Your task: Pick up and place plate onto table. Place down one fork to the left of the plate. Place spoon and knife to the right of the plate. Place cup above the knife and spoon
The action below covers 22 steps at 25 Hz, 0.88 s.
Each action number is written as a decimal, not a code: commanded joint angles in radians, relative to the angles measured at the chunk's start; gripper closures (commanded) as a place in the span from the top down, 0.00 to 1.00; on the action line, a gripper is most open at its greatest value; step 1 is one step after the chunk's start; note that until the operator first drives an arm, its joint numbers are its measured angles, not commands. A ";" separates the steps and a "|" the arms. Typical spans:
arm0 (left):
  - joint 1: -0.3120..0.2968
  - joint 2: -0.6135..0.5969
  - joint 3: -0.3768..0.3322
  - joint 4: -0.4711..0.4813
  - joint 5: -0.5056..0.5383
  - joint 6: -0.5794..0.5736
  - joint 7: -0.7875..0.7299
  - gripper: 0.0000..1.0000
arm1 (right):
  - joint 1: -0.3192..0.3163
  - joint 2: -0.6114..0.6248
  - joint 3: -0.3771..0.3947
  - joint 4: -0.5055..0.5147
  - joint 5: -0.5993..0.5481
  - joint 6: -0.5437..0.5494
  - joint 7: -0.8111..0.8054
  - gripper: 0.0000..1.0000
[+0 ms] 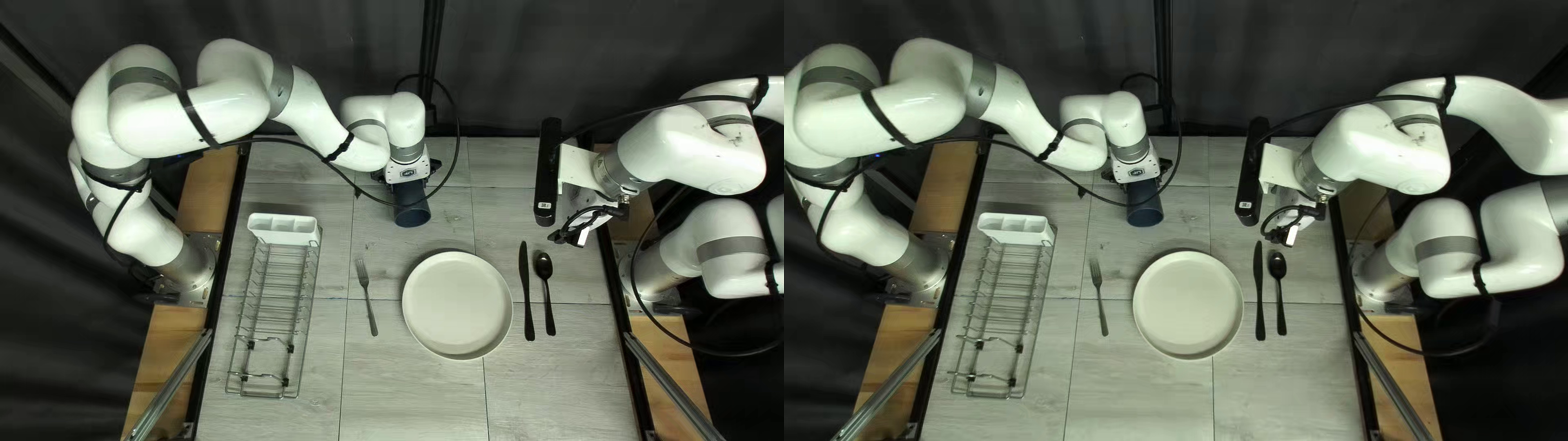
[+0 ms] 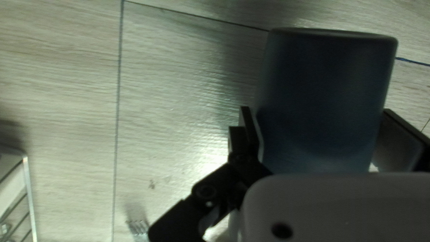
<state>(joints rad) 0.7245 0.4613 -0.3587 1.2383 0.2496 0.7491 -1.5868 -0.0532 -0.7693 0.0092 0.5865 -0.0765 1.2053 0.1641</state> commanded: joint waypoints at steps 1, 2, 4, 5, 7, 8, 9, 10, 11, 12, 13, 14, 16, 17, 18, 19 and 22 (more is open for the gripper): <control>-0.009 0.029 0.007 0.015 0.012 -0.006 -0.003 0.00 | 0.000 0.000 0.000 0.000 0.000 0.000 0.000 1.00; -0.008 0.032 0.007 0.014 0.013 -0.008 -0.002 0.00 | 0.000 0.000 0.000 0.000 0.000 0.000 0.000 1.00; -0.011 0.044 0.010 0.022 0.018 -0.008 -0.001 0.00 | 0.000 0.000 0.000 0.000 0.000 0.000 0.000 1.00; -0.012 0.048 0.010 0.027 0.018 -0.007 0.000 0.00 | 0.000 0.000 0.000 0.000 0.000 0.000 0.000 1.00; -0.007 0.049 0.005 0.030 0.013 -0.001 0.012 0.87 | 0.000 0.000 0.000 0.000 0.000 0.000 0.000 1.00; -0.005 0.048 0.003 0.030 0.010 0.000 0.017 1.00 | 0.000 0.000 0.000 0.000 0.000 0.000 0.000 1.00; 0.000 0.047 -0.001 0.031 0.005 0.002 0.029 1.00 | 0.000 0.000 0.000 0.000 0.000 0.000 0.000 1.00; 0.001 0.047 -0.003 0.031 0.004 0.002 0.033 1.00 | 0.000 0.000 0.000 0.000 0.000 0.000 0.000 1.00; 0.004 0.047 -0.005 0.030 0.001 0.001 0.039 1.00 | 0.000 0.000 0.000 0.000 0.000 0.000 0.000 1.00; 0.012 0.036 -0.010 0.023 -0.005 0.001 0.050 1.00 | 0.000 0.000 0.000 0.000 0.000 0.000 0.000 1.00; 0.016 0.030 -0.013 0.018 -0.009 0.000 0.056 1.00 | 0.000 0.000 0.000 0.000 0.000 0.000 0.000 1.00; 0.033 0.002 -0.022 -0.001 -0.024 0.002 0.079 1.00 | 0.000 0.000 0.000 0.000 0.000 0.000 0.000 1.00; 0.070 -0.067 -0.040 -0.044 -0.063 0.005 0.132 1.00 | 0.000 0.000 0.000 0.000 0.000 0.000 0.000 1.00; 0.095 -0.122 -0.049 -0.077 -0.097 0.012 0.174 1.00 | 0.000 0.000 0.000 0.000 0.000 0.000 0.000 1.00; 0.108 -0.158 -0.053 -0.099 -0.117 0.015 0.197 1.00 | 0.000 0.000 0.000 0.000 0.000 0.000 0.000 1.00; 0.131 -0.226 -0.059 -0.141 -0.162 0.020 0.255 1.00 | 0.000 0.000 0.000 0.000 0.000 0.000 0.000 1.00; 0.148 -0.471 -0.037 -0.275 -0.363 0.069 0.555 1.00 | 0.000 0.000 0.000 0.000 0.000 0.000 0.000 1.00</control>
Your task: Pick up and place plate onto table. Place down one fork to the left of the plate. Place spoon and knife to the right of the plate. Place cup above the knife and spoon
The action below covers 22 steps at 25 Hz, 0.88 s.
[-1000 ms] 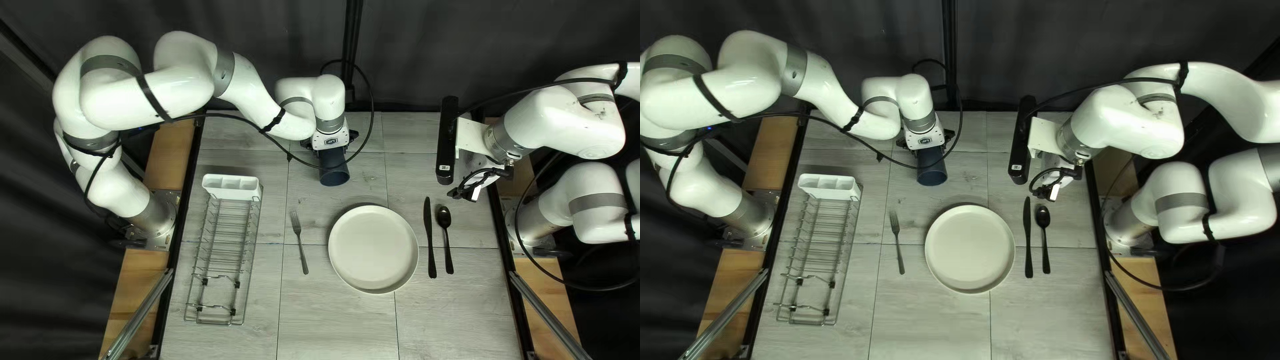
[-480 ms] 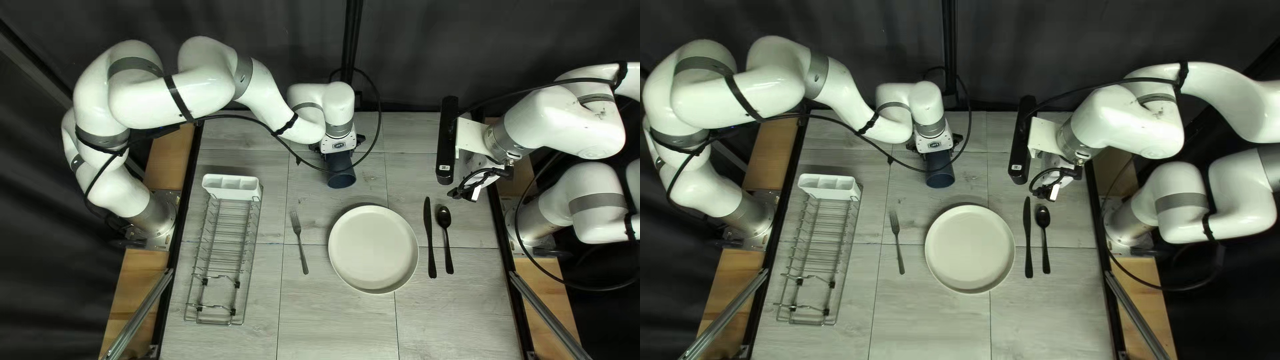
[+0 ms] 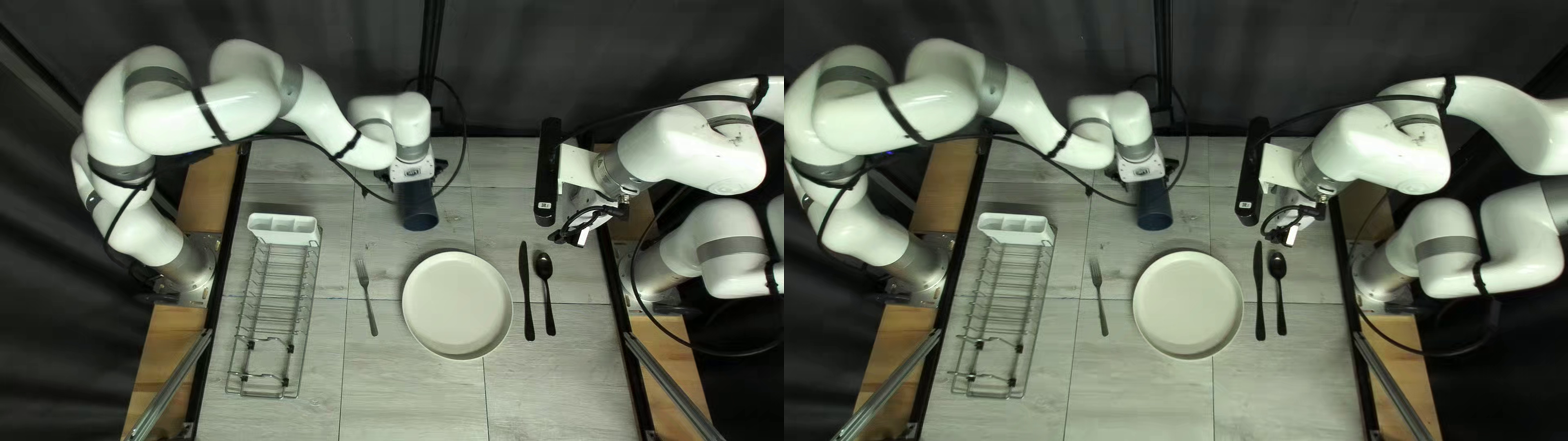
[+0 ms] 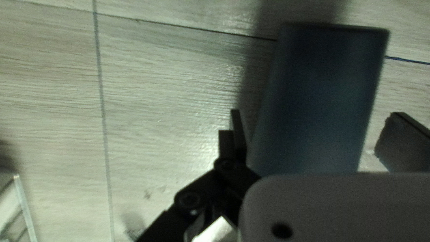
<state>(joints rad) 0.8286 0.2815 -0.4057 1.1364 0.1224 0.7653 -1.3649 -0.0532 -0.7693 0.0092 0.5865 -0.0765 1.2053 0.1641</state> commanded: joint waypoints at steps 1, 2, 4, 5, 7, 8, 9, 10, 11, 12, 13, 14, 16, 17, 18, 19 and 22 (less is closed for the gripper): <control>0.029 -0.360 0.033 -0.212 -0.293 0.071 0.415 1.00 | 0.000 0.000 0.000 0.000 0.000 0.000 0.000 1.00; 0.029 -0.360 0.033 -0.212 -0.293 0.071 0.415 1.00 | 0.000 0.000 0.000 0.000 0.000 0.000 0.000 1.00; 0.029 -0.360 0.033 -0.212 -0.293 0.071 0.415 1.00 | 0.000 0.000 0.000 0.000 0.000 0.000 0.000 1.00; 0.029 -0.360 0.033 -0.212 -0.293 0.071 0.415 1.00 | 0.000 0.000 0.000 0.000 0.000 0.000 0.000 1.00; 0.029 -0.360 0.033 -0.212 -0.293 0.071 0.415 1.00 | 0.000 0.000 0.000 0.000 0.000 0.000 0.000 1.00; 0.027 -0.362 0.034 -0.225 -0.318 0.063 0.416 1.00 | 0.000 0.000 0.000 0.000 0.000 0.000 0.000 1.00; 0.014 -0.393 0.029 -0.241 -0.352 0.078 0.419 1.00 | 0.000 0.000 0.000 0.000 0.000 0.000 0.000 1.00; 0.002 -0.453 0.037 -0.261 -0.388 0.114 0.450 1.00 | 0.000 0.000 0.000 0.000 0.000 0.000 0.000 1.00; -0.006 -0.486 0.045 -0.272 -0.403 0.135 0.472 1.00 | 0.000 0.000 0.000 0.000 0.000 0.000 0.000 1.00; -0.032 -0.623 0.082 -0.314 -0.423 0.213 0.546 1.00 | 0.000 0.000 0.000 0.000 0.000 0.000 0.000 1.00; -0.047 -0.677 0.102 -0.330 -0.431 0.245 0.587 1.00 | 0.000 0.000 0.000 0.000 0.000 0.000 0.000 1.00; -0.074 -0.765 0.134 -0.356 -0.434 0.294 0.655 1.00 | 0.000 0.000 0.000 0.000 0.000 0.000 0.000 1.00; -0.125 -0.895 0.187 -0.386 -0.435 0.378 0.760 1.00 | 0.000 0.000 0.000 0.000 0.000 0.000 0.000 1.00; -0.174 -0.983 0.227 -0.408 -0.439 0.434 0.855 1.00 | 0.000 0.000 0.000 0.000 0.000 0.000 0.000 1.00; -0.206 -1.032 0.252 -0.423 -0.446 0.464 0.909 1.00 | 0.000 0.000 0.000 0.000 0.000 0.000 0.000 1.00; -0.230 -1.060 0.273 -0.432 -0.450 0.479 0.956 1.00 | 0.000 0.000 0.000 0.000 0.000 0.000 0.000 1.00; -0.230 -1.060 0.273 -0.432 -0.450 0.479 0.956 1.00 | 0.000 0.000 0.000 0.000 0.000 0.000 0.000 1.00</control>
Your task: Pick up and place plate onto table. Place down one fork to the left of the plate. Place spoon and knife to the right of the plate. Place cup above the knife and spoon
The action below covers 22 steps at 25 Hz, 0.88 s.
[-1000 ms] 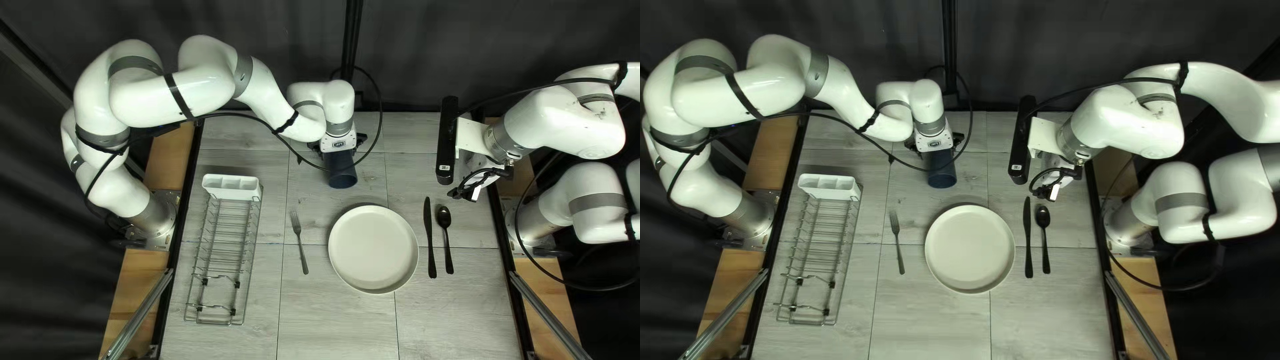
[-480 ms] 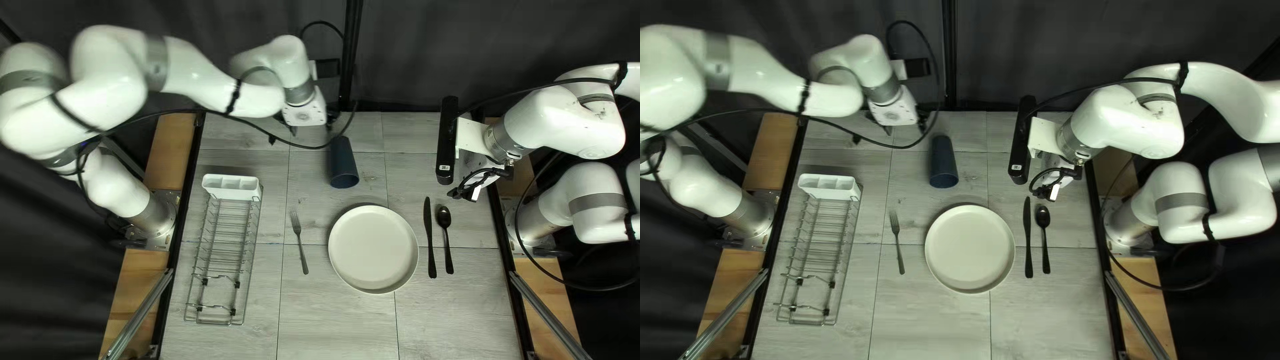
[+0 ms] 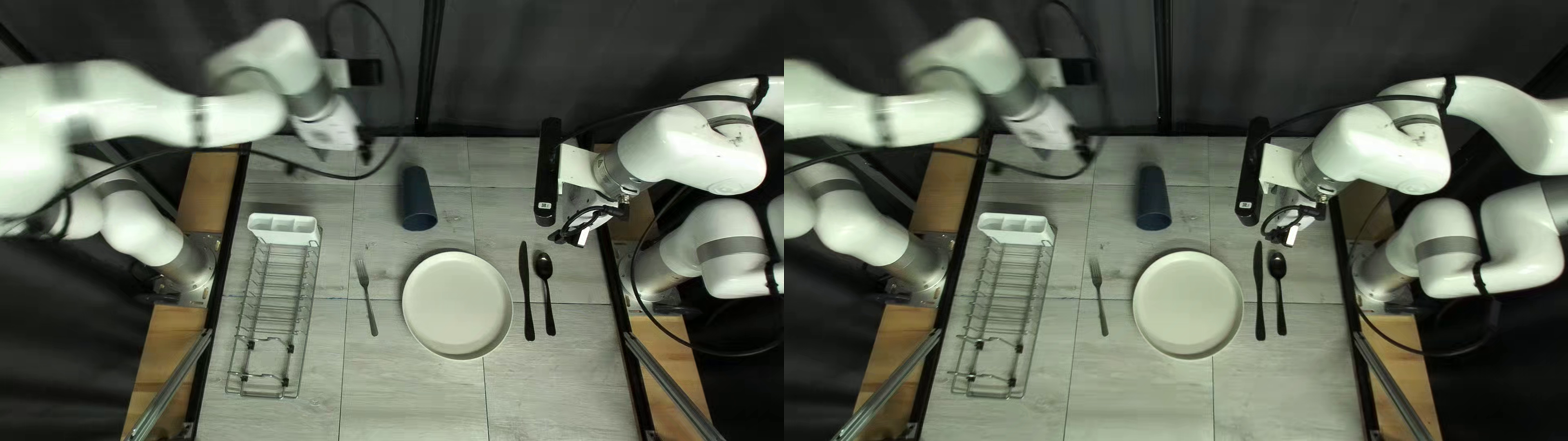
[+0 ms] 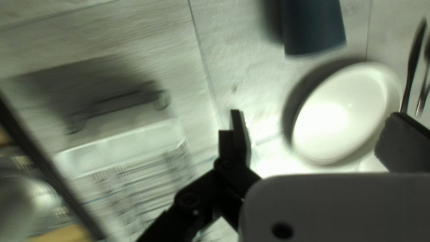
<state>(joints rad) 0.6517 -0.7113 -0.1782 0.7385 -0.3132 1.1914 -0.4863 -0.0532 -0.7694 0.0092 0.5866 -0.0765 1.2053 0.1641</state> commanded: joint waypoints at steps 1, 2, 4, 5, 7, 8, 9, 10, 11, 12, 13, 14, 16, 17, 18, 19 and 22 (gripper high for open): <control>-0.053 -0.067 0.046 -0.034 -0.015 0.053 0.077 1.00 | 0.000 0.000 0.000 0.000 0.000 0.000 0.000 1.00; -0.053 -0.067 0.046 -0.034 -0.015 0.053 0.077 1.00 | 0.000 0.000 0.000 0.000 0.000 0.000 0.000 1.00; -0.055 -0.078 0.059 -0.047 -0.026 0.055 0.083 1.00 | 0.000 0.000 0.000 0.000 0.000 0.000 0.000 1.00; -0.064 -0.093 0.062 -0.043 -0.021 0.074 0.097 1.00 | 0.000 0.000 0.000 0.000 0.000 0.000 0.000 1.00; -0.107 -0.138 0.090 -0.011 -0.012 0.158 0.165 1.00 | 0.000 0.000 0.000 0.000 0.000 0.000 0.000 1.00; -0.127 -0.148 0.100 0.003 -0.005 0.187 0.202 1.00 | 0.000 0.000 0.000 0.000 0.000 0.000 0.000 1.00; -0.144 -0.163 0.105 0.018 0.001 0.221 0.223 1.00 | 0.000 0.000 0.000 0.000 0.000 0.000 0.000 1.00; -0.176 -0.184 0.109 0.043 0.008 0.274 0.262 1.00 | 0.000 0.000 0.000 0.000 0.000 0.000 0.000 1.00; -0.190 -0.189 0.110 0.054 0.011 0.294 0.282 1.00 | 0.000 0.000 0.000 0.000 0.000 0.000 0.000 1.00; -0.205 -0.204 0.106 0.062 0.013 0.317 0.292 1.00 | 0.000 0.000 0.000 0.000 0.000 0.000 0.000 1.00; -0.205 -0.204 0.106 0.062 0.013 0.317 0.292 1.00 | 0.000 0.000 0.000 0.000 0.000 0.000 0.000 1.00; -0.205 -0.204 0.106 0.062 0.013 0.317 0.292 1.00 | 0.000 0.000 0.000 0.000 0.000 0.000 0.000 1.00; -0.205 -0.204 0.106 0.062 0.013 0.317 0.292 1.00 | 0.000 0.000 0.000 0.000 0.000 0.000 0.000 1.00; -0.205 -0.204 0.106 0.062 0.013 0.317 0.292 1.00 | 0.000 0.000 0.000 0.000 0.000 0.000 0.000 1.00; -0.205 -0.204 0.106 0.062 0.013 0.317 0.292 1.00 | 0.000 0.000 0.000 0.000 0.000 0.000 0.000 1.00; -0.205 -0.204 0.106 0.062 0.013 0.317 0.292 1.00 | 0.000 0.000 0.000 0.000 0.000 0.000 0.000 1.00; -0.205 -0.204 0.106 0.062 0.013 0.317 0.292 1.00 | 0.000 0.000 0.000 0.000 0.000 0.000 0.000 1.00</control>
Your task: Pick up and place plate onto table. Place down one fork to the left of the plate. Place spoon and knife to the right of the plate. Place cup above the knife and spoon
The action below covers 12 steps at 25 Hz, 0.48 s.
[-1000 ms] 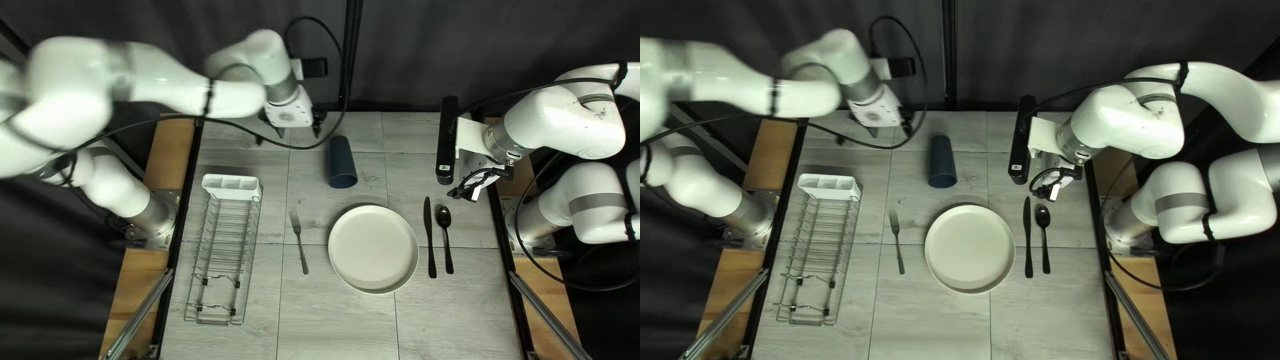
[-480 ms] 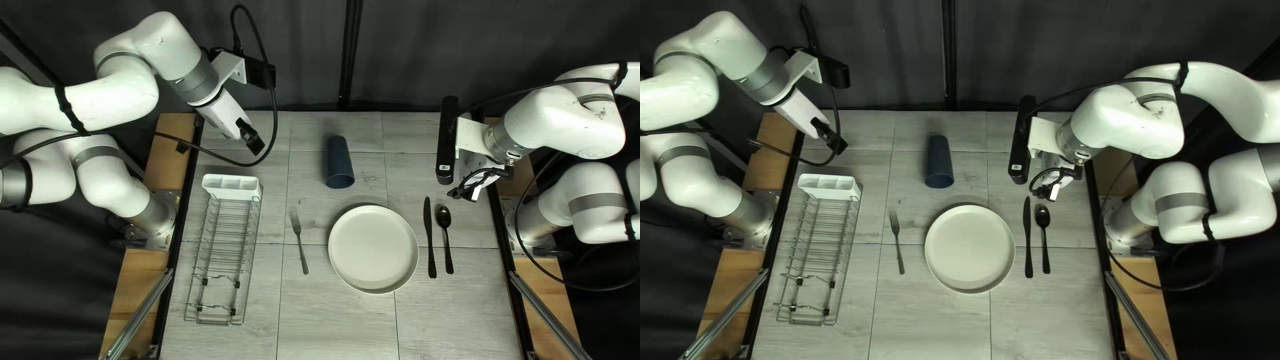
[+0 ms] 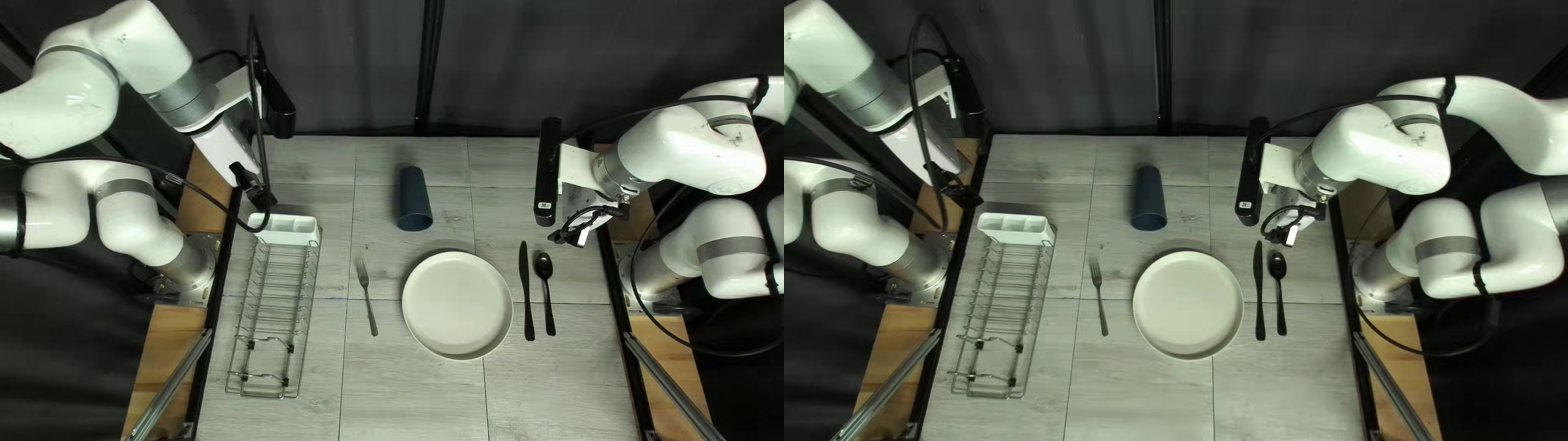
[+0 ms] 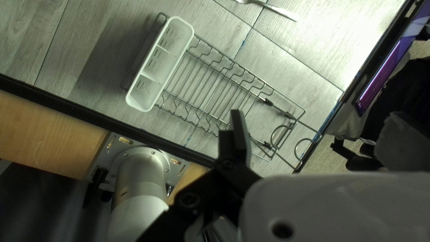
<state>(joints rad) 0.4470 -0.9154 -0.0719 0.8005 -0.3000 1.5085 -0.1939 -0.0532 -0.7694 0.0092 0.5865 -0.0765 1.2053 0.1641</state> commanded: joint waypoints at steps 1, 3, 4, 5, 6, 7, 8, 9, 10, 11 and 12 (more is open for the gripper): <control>0.000 0.000 0.000 0.000 0.000 0.000 0.000 1.00 | 0.000 0.000 0.000 0.000 0.000 0.000 0.000 1.00; 0.000 0.000 0.000 0.000 0.000 0.000 0.000 1.00 | 0.000 0.000 0.000 0.000 0.000 0.000 0.000 1.00; 0.000 0.000 0.000 0.000 0.000 0.000 0.000 1.00 | 0.008 0.018 0.018 0.003 -0.009 -0.014 0.000 1.00; 0.000 0.000 0.000 0.000 0.000 0.000 0.000 1.00 | 0.015 0.070 0.039 0.027 -0.013 -0.036 0.013 1.00; 0.000 0.000 0.000 0.000 0.000 0.000 0.000 1.00 | 0.018 0.129 0.067 0.061 -0.023 -0.050 0.034 1.00; 0.000 0.000 0.000 0.000 0.000 0.000 0.000 1.00 | 0.018 0.160 0.083 0.079 -0.032 -0.056 0.046 1.00; 0.000 0.000 0.000 0.000 0.000 0.000 0.000 1.00 | 0.015 0.222 0.116 0.115 -0.062 -0.073 0.069 1.00; 0.000 0.000 0.000 0.000 0.000 0.000 0.000 1.00 | 0.012 0.247 0.130 0.128 -0.079 -0.082 0.079 1.00; 0.000 0.000 0.000 0.000 0.000 0.000 0.000 1.00 | 0.002 0.311 0.156 0.160 -0.119 -0.103 0.104 1.00; 0.000 0.000 0.000 0.000 0.000 0.000 0.000 1.00 | -0.002 0.345 0.171 0.174 -0.144 -0.113 0.121 1.00; 0.000 0.000 0.000 0.000 0.000 0.000 0.000 1.00 | -0.006 0.380 0.183 0.187 -0.168 -0.127 0.139 1.00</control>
<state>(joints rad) 0.4469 -0.9155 -0.0719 0.8005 -0.3000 1.5087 -0.1938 -0.0443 -0.5021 0.1376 0.7164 -0.1653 1.1264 0.2473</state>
